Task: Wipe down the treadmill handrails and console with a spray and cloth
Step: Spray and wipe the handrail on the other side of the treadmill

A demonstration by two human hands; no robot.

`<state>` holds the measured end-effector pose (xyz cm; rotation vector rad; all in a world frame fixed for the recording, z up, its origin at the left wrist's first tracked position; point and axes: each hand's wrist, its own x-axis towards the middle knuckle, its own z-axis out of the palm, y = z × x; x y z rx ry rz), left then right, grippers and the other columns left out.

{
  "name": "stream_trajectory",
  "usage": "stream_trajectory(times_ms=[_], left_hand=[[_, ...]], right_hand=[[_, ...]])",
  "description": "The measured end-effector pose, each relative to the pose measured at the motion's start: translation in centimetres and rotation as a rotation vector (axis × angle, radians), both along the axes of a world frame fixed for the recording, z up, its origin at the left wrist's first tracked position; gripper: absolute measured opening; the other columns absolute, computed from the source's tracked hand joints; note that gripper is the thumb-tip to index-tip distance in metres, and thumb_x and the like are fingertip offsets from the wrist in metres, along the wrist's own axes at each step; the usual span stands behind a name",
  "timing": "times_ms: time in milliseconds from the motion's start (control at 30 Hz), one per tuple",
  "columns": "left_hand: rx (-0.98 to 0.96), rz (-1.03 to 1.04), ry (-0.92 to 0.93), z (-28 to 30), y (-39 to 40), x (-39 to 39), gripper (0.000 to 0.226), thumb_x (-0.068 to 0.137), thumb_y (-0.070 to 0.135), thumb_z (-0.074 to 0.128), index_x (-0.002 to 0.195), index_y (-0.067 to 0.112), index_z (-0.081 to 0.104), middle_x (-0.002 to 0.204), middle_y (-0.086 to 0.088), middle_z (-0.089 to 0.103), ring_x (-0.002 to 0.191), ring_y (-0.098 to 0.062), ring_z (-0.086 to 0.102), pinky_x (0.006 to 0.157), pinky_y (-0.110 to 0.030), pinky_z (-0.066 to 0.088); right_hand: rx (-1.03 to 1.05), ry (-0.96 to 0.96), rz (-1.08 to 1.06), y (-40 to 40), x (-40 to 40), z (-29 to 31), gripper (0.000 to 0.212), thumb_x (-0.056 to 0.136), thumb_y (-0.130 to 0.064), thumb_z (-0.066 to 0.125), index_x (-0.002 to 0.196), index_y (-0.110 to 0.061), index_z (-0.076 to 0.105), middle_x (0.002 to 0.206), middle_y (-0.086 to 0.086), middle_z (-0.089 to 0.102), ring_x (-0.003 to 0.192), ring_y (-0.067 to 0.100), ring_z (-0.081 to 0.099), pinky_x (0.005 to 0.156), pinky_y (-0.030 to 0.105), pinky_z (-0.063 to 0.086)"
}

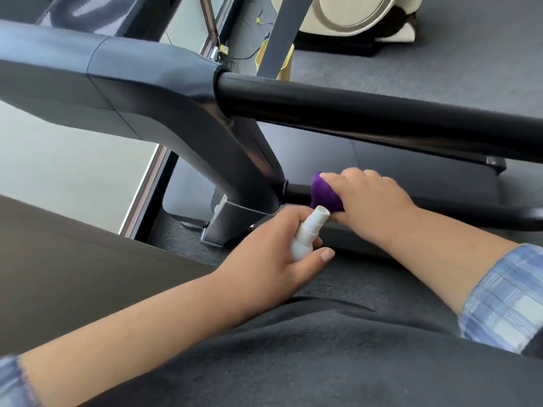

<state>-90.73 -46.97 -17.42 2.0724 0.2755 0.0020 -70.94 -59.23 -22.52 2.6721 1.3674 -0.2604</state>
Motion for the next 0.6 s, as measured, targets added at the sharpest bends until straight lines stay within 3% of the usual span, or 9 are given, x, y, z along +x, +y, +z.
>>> stream_trajectory(times_ms=[133,267,367,467,533,600], left_hand=[[0.019,-0.004,0.003,-0.1,0.4,-0.3,0.029,0.083,0.058,0.058,0.107,0.053,0.042,0.101,0.03,0.061,0.094,0.007,0.059,0.072,-0.007,0.039],[0.032,0.048,-0.005,-0.3,0.6,-0.6,0.033,0.085,0.049,0.064,0.11,0.051,0.042,0.098,0.025,0.064,0.089,0.001,0.061,0.07,-0.009,0.04],[0.031,0.035,0.017,-0.3,0.2,-0.6,0.036,0.084,0.049,0.064,0.114,0.042,0.045,0.094,0.022,0.065,0.088,-0.001,0.062,0.075,-0.019,0.047],[0.056,0.024,0.037,-0.1,-0.3,-0.1,0.042,0.083,0.05,0.063,0.115,0.025,0.051,0.094,0.014,0.065,0.086,-0.007,0.062,0.078,-0.033,0.051],[0.055,0.029,0.028,0.1,-0.9,0.4,0.043,0.083,0.05,0.063,0.114,0.022,0.052,0.091,0.015,0.066,0.084,-0.007,0.062,0.076,-0.035,0.051],[0.051,0.028,0.025,0.1,-1.7,1.1,0.042,0.083,0.05,0.063,0.114,0.024,0.052,0.089,0.017,0.066,0.083,-0.007,0.062,0.075,-0.034,0.051]], right_hand=[[0.022,-0.006,-0.068,-1.4,0.0,0.4,0.068,0.075,-0.074,0.064,0.128,-0.037,0.042,0.106,-0.002,0.059,0.094,0.029,0.058,0.075,0.043,0.051],[0.051,-0.052,-0.045,2.3,-1.9,-0.3,0.076,0.081,-0.069,0.059,0.141,-0.029,0.036,0.119,0.002,0.059,0.104,0.032,0.06,0.083,0.046,0.045],[0.058,-0.018,-0.045,5.9,-3.6,-1.3,0.06,0.087,-0.055,0.055,0.136,-0.027,0.037,0.128,0.003,0.054,0.115,0.033,0.053,0.095,0.051,0.04],[0.006,0.014,-0.103,8.0,-4.2,-1.8,0.046,0.097,-0.046,0.048,0.135,-0.021,0.042,0.15,0.006,0.038,0.14,0.037,0.031,0.113,0.065,0.017],[0.03,0.004,-0.067,7.6,-3.9,-1.8,0.04,0.099,-0.04,0.044,0.135,-0.023,0.041,0.141,0.005,0.047,0.132,0.035,0.042,0.113,0.063,0.02],[0.055,0.045,-0.021,6.6,-3.3,-1.3,0.048,0.093,-0.047,0.048,0.137,-0.03,0.035,0.122,0.004,0.055,0.113,0.034,0.054,0.098,0.054,0.034]])
